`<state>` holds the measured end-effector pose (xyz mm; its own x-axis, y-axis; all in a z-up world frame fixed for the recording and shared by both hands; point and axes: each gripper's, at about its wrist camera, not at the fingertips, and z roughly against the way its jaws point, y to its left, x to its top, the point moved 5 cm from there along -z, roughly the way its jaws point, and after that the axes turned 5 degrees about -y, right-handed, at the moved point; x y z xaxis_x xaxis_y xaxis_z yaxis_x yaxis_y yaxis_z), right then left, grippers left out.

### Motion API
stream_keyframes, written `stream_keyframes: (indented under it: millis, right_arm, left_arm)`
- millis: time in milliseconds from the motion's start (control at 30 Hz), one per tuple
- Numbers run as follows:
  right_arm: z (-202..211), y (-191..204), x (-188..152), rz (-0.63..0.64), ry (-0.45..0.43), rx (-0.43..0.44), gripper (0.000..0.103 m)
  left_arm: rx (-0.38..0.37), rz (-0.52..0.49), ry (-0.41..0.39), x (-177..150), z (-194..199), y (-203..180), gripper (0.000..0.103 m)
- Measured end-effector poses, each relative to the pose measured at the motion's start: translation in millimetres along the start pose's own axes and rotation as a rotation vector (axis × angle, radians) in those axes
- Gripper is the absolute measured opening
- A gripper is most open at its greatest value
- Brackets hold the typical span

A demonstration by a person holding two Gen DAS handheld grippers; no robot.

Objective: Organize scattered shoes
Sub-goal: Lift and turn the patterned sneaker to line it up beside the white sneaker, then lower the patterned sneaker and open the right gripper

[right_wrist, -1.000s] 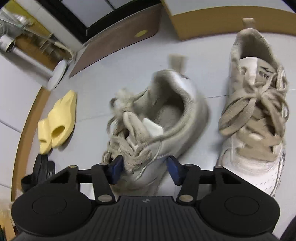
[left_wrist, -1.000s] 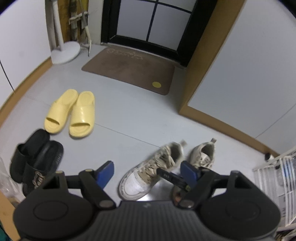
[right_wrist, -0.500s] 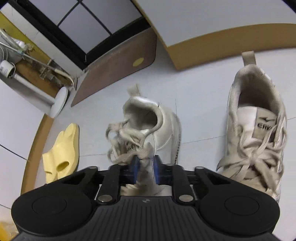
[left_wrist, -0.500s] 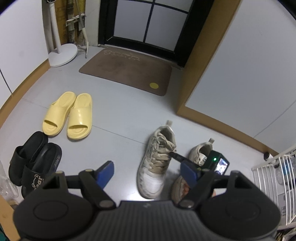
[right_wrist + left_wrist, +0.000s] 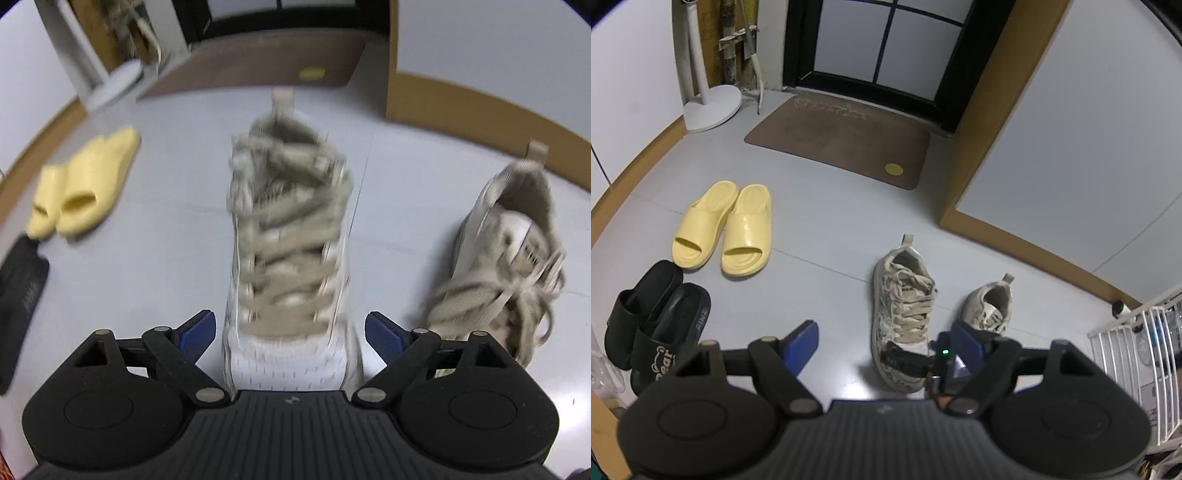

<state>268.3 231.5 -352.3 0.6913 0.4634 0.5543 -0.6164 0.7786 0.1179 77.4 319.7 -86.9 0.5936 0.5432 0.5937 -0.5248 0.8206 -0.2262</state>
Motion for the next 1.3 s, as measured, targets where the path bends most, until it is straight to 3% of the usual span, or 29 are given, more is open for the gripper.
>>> stream_keyframes:
  millis: [200,333,667,1133,1300]
  right_arm:
    - [2,-2,-7,-0.078,-0.009,-0.066,0.072]
    - [7,3,-15,-0.154,0.009,-0.163,0.071]
    - [16,-18,-22,-0.326,0.002,-0.252,0.071]
    - [25,-19,-19,-0.262,0.002,-0.244,0.072]
    - [44,-28,-11,-0.227,0.003,-0.205,0.073]
  left_arm:
    - [-0.011,-0.001,0.004,-2,0,-5,0.081]
    - [-0.017,-0.011,0.005,-4,1,-9,0.081]
    - [-0.009,-0.03,0.0,-7,1,-17,0.081]
    - [-0.013,-0.045,0.0,-9,0,-29,0.081]
    - [-0.029,-0.03,0.015,-13,5,-32,0.081]
